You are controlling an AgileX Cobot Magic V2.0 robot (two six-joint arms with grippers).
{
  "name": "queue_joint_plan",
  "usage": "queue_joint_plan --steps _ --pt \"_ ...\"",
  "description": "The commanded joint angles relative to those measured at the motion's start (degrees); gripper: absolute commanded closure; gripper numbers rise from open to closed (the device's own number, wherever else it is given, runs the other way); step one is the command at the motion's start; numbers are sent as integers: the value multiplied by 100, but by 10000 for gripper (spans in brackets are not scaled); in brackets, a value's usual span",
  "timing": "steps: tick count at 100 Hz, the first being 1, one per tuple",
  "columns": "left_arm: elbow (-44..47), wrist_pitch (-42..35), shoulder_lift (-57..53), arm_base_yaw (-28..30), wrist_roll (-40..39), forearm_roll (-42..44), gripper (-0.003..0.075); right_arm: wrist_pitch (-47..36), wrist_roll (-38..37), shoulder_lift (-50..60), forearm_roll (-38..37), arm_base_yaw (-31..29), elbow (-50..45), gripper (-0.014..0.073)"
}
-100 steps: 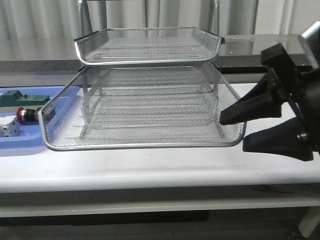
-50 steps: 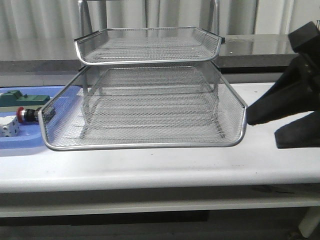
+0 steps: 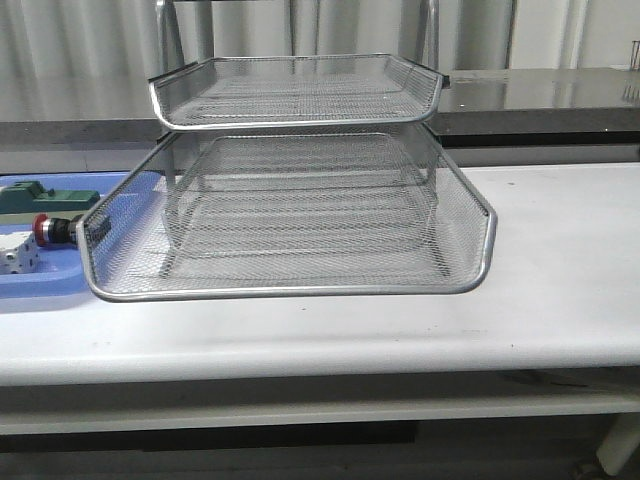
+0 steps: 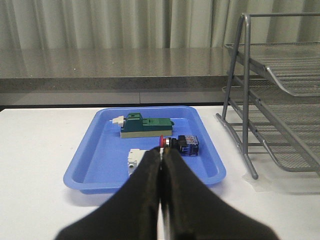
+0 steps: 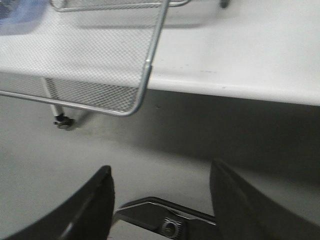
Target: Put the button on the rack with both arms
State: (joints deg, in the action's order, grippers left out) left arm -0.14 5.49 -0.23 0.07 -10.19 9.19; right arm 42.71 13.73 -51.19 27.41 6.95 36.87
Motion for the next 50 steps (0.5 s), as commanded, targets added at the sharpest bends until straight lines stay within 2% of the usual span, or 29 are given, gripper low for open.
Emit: queue_joint_plan --steps 1,12,21,35,50 --pt "316 -413 -180 10 -51 -3 741 274 -798 237 -1116 -33 508 157" --pt "316 -413 -180 10 -51 -3 741 604 -1438 476 -2139 -33 774 157" --pt "316 -413 -180 10 -51 -3 741 746 -1807 764 -2639 -33 825 157" --pt "316 -413 -180 10 -51 -3 741 979 -2082 1297 -2974 -33 825 158" --pt "316 -413 -180 10 -51 -3 741 1060 -2114 1885 -2995 -33 825 158"
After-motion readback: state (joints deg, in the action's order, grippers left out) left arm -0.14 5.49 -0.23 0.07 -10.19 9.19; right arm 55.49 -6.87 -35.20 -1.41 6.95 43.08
